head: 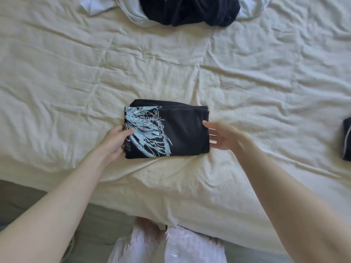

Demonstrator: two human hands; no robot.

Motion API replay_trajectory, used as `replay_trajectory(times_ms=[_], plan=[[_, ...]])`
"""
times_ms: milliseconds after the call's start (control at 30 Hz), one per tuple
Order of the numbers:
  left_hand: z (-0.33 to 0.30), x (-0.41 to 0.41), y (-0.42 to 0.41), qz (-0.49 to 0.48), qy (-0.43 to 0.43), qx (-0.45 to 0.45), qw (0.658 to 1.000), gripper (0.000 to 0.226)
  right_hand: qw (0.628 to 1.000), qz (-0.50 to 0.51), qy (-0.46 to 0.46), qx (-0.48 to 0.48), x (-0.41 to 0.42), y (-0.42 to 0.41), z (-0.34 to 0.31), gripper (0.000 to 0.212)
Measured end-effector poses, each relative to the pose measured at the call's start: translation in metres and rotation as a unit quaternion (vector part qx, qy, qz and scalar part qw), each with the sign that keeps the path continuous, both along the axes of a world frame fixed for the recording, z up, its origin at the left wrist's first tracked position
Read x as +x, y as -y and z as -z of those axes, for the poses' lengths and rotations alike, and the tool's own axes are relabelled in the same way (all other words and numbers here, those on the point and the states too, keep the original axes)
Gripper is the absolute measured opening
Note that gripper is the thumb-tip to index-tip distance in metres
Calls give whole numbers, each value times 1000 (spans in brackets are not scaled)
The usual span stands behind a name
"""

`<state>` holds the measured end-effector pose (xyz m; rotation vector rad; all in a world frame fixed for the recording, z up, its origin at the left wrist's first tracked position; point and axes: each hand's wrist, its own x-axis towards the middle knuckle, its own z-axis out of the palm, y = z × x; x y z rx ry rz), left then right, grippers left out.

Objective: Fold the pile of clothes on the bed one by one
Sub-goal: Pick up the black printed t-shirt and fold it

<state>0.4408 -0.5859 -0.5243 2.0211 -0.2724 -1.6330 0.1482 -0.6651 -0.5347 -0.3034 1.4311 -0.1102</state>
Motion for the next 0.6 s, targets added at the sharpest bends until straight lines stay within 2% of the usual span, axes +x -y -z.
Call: replay_trajectory(times_ms=[133, 267, 333, 600], plan=[[-37, -7, -25, -10, -5, -20, 1000, 21, 1000, 21, -11, -21, -3, -33, -34, 24], [-75, -13, -60, 17, -21, -6, 1000, 16, 999, 32, -23, -17, -14, -84, -72, 19], [-90, -19, -79, 38, -23, 1, 999, 16, 998, 57, -30, -18, -21, -115, -88, 15], [-132, -46, -113, 130, -40, 4, 991, 15, 983, 180, -40, -19, -47, -216, -137, 21]])
